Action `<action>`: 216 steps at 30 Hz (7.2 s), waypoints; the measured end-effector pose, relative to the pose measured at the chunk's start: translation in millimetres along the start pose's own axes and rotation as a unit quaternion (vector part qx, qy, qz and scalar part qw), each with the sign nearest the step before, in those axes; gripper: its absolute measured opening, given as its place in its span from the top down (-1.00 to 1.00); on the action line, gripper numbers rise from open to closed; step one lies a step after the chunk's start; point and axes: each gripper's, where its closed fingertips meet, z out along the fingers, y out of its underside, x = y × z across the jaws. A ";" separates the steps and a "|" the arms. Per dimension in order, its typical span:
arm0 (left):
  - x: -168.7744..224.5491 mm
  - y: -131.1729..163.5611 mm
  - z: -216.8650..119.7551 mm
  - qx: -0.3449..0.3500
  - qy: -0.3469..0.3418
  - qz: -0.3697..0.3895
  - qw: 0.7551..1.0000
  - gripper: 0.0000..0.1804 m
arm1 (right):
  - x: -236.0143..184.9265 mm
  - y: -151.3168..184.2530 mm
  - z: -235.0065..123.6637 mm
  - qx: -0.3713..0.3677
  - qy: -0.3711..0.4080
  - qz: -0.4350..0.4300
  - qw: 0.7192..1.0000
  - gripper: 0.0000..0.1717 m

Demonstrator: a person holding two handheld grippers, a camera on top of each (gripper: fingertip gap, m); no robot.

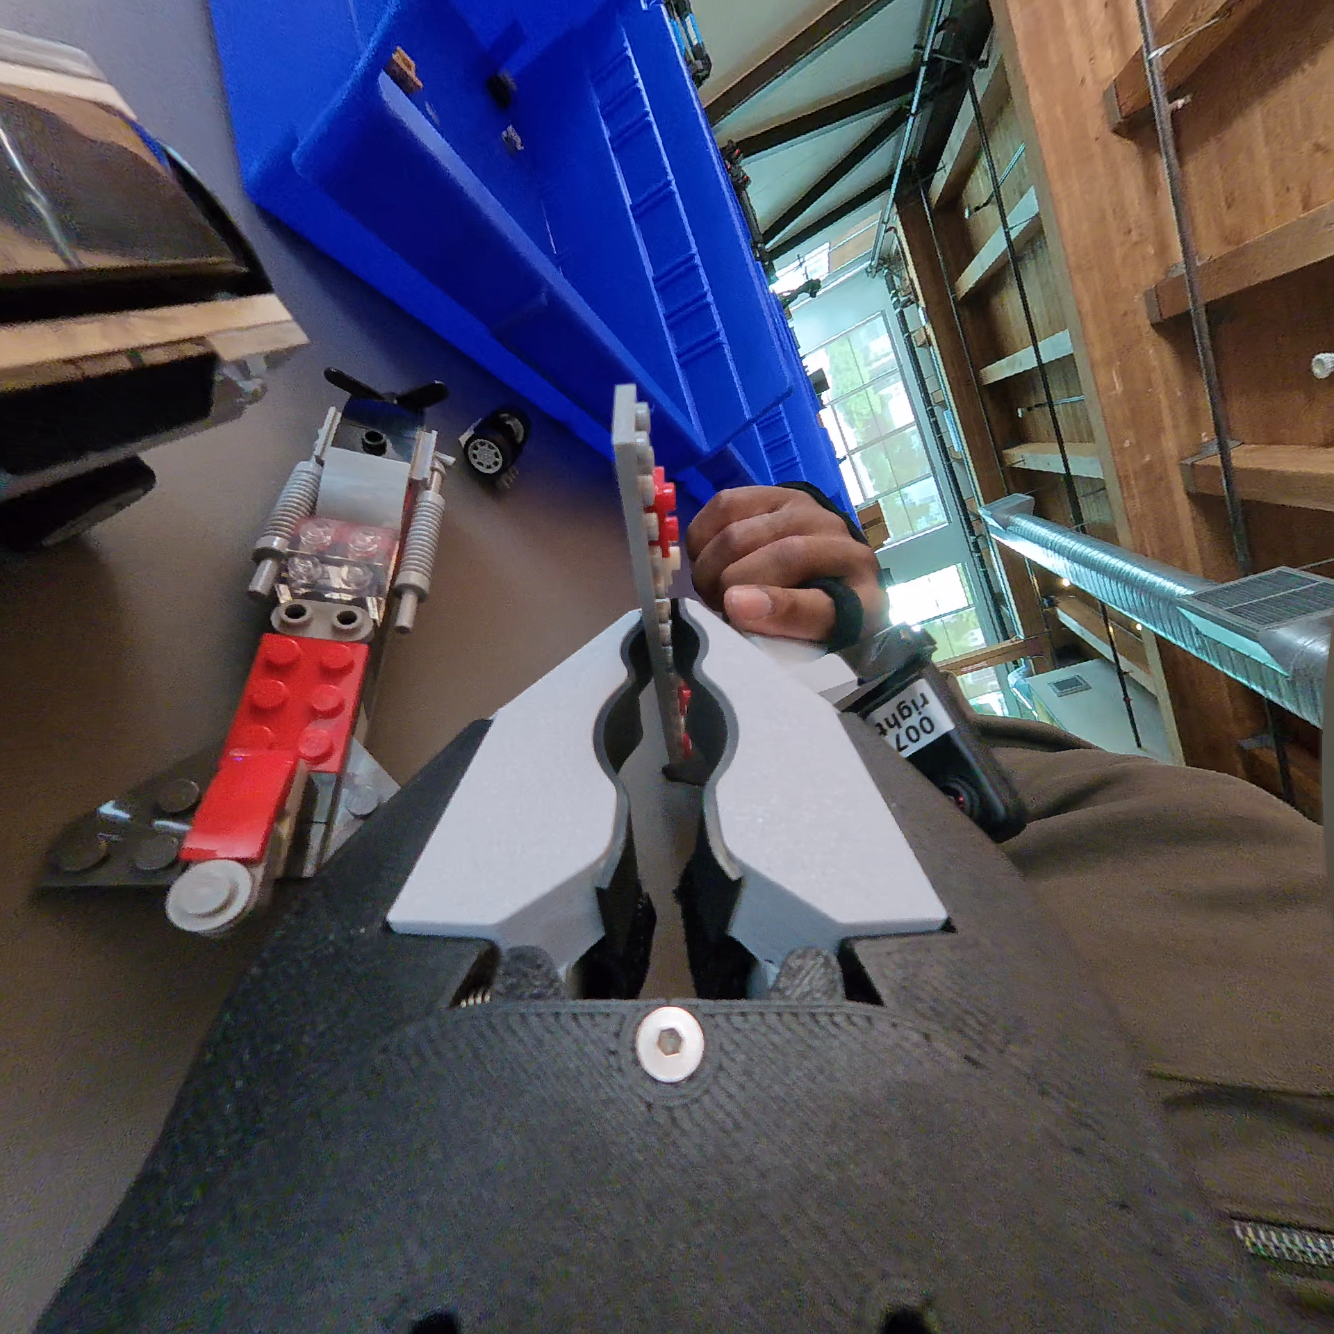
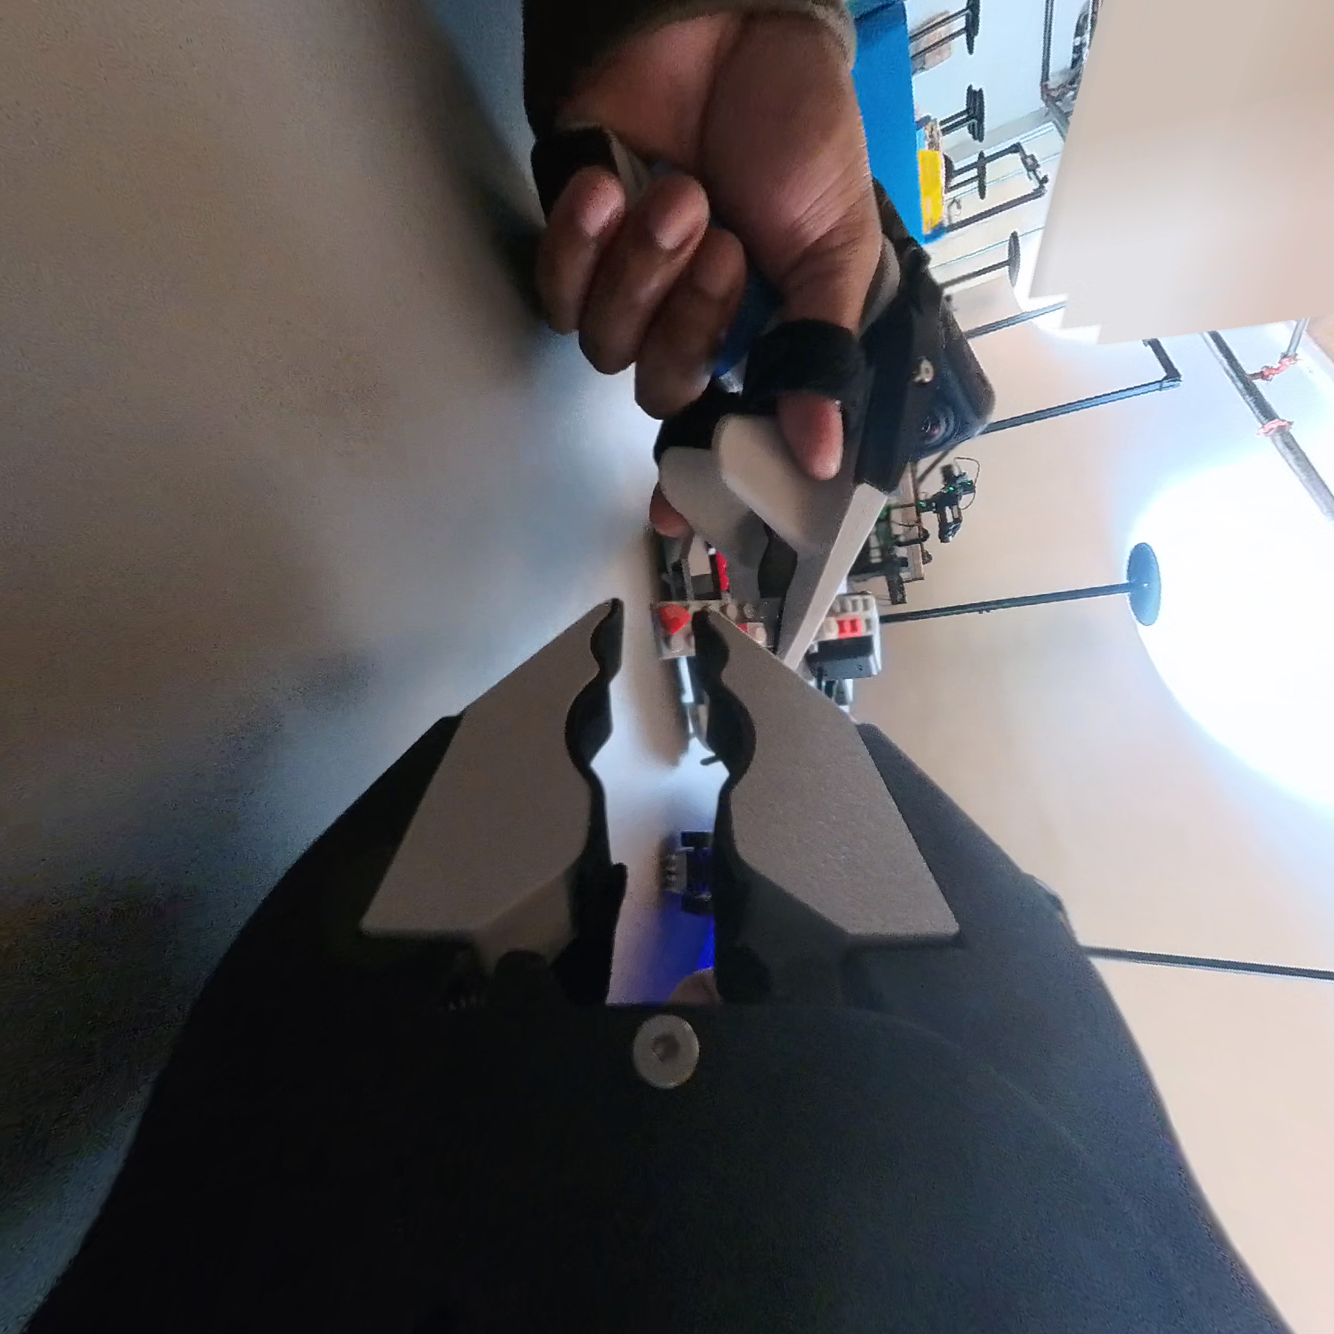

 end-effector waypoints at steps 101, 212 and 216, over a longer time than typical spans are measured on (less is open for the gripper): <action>2.3 -4.1 -1.5 0.027 -0.015 0.039 0.999 0.94 | 69.0 189.6 -259.7 -0.427 0.414 0.389 0.703 0.85; 112.4 74.8 -1.0 0.152 0.039 0.284 0.946 0.94 | 26.6 -67.0 -72.6 -0.116 0.290 0.384 0.869 0.80; 108.6 74.6 -2.6 0.158 0.027 0.281 0.946 0.94 | 23.8 -65.6 -69.5 -0.120 0.283 0.376 0.874 0.80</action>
